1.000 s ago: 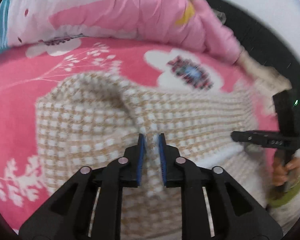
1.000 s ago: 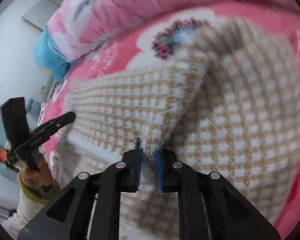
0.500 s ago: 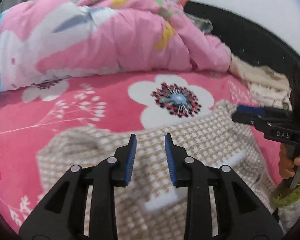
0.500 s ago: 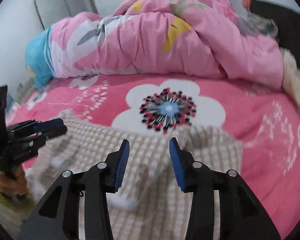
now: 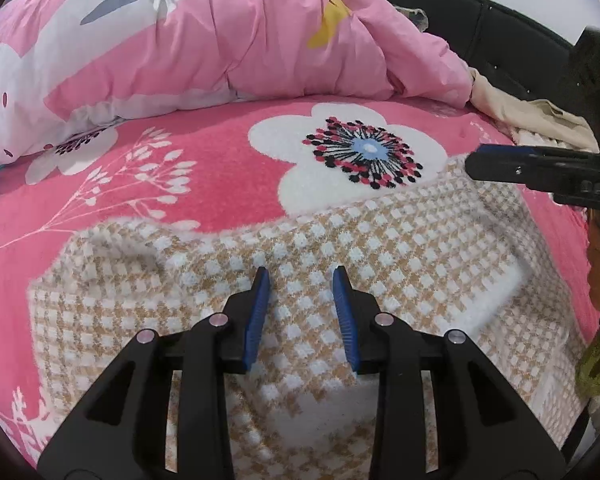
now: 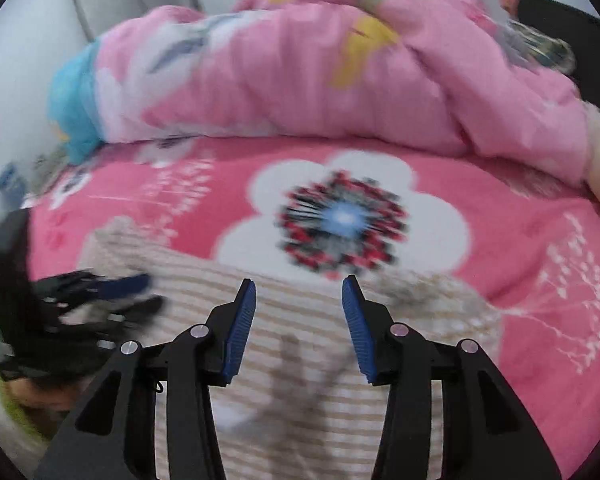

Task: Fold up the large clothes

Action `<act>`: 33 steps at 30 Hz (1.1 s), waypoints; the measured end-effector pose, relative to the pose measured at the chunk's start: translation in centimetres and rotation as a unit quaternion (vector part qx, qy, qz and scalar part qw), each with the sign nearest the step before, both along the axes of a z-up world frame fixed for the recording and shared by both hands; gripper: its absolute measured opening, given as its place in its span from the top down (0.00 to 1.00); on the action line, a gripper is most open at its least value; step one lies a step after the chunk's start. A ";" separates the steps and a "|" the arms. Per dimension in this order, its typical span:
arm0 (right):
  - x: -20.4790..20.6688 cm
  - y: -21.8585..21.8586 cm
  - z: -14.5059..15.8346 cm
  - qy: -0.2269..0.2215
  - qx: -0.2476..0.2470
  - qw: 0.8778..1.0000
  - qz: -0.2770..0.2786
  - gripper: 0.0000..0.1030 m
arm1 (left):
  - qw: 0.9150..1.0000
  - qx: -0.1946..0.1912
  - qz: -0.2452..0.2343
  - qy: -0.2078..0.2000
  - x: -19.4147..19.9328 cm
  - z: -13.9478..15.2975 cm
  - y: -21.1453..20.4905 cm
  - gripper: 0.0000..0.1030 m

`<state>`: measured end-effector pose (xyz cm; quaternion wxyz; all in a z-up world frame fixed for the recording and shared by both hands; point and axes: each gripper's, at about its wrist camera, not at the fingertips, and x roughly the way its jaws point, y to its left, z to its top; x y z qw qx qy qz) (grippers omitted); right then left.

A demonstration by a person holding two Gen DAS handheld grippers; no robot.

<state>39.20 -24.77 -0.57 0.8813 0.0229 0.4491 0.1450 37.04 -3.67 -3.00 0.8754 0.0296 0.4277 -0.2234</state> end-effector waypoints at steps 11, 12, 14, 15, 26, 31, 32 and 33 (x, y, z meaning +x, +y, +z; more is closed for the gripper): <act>1.7 4.4 -3.3 0.052 0.030 0.998 0.022 0.58 | 0.999 -0.039 0.006 0.009 -0.4 0.0 1.7 0.69; 1.1 4.7 -2.6 0.042 0.047 0.997 0.036 0.58 | 0.999 -0.041 0.005 0.008 -0.5 0.0 1.8 0.69; 0.7 5.4 -2.7 0.035 0.043 0.997 0.046 0.58 | 0.999 -0.052 0.005 0.005 -0.8 -0.1 2.4 0.69; 0.7 6.0 -3.4 0.037 0.028 0.998 0.051 0.58 | 0.998 -0.058 0.006 0.005 -0.9 -0.1 2.6 0.69; -3.3 6.0 -3.1 0.013 -0.031 0.999 0.038 0.58 | 0.998 -0.062 0.007 0.009 -1.8 1.1 3.7 0.66; -3.7 6.3 -5.4 0.022 -0.062 0.997 0.031 0.57 | 0.999 -0.024 0.015 0.016 -2.0 0.4 2.7 0.66; -3.8 6.3 -4.8 0.025 -0.060 0.998 0.024 0.57 | 1.000 -0.022 0.014 0.008 -2.4 0.9 2.7 0.66; -4.1 6.2 -4.1 0.024 -0.051 0.998 0.019 0.57 | 1.000 -0.024 0.012 0.003 -2.6 1.3 2.7 0.66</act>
